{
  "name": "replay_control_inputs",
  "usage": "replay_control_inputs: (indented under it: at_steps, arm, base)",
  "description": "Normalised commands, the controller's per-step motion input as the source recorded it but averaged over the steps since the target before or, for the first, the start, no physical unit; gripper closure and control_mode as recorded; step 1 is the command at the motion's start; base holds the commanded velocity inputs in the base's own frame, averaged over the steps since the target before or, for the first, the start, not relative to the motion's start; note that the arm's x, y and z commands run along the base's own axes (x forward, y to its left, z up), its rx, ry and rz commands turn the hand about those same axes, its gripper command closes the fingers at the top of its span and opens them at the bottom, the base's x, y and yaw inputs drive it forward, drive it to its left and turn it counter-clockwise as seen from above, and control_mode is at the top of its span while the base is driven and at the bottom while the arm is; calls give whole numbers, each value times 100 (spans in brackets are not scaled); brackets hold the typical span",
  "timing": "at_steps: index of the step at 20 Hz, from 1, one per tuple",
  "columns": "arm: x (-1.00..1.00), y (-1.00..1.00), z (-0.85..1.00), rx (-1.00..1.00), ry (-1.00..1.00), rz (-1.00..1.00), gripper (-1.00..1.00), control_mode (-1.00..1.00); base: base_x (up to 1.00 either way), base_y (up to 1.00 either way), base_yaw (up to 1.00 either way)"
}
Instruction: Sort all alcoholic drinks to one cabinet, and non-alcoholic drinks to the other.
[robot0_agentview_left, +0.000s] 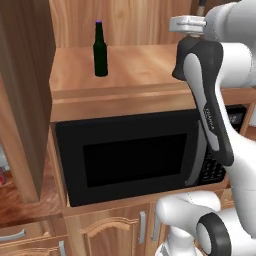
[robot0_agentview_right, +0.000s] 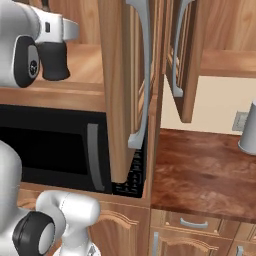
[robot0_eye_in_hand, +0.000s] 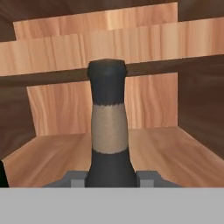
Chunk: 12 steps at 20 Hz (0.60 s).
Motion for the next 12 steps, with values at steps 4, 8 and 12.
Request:
replay_control_inputs:
  at_steps: [4, 8, 12]
  arm:
    - [31, 9, -13, -6, -6, 5, 100, -100]
    - [25, 8, -6, -5, -12, 5, 100, -100]
    - [21, 4, -1, -4, -14, 5, 100, -100]
  base:
    - [0, 0, 0]
    - [0, 0, 0]
    - [0, 0, 0]
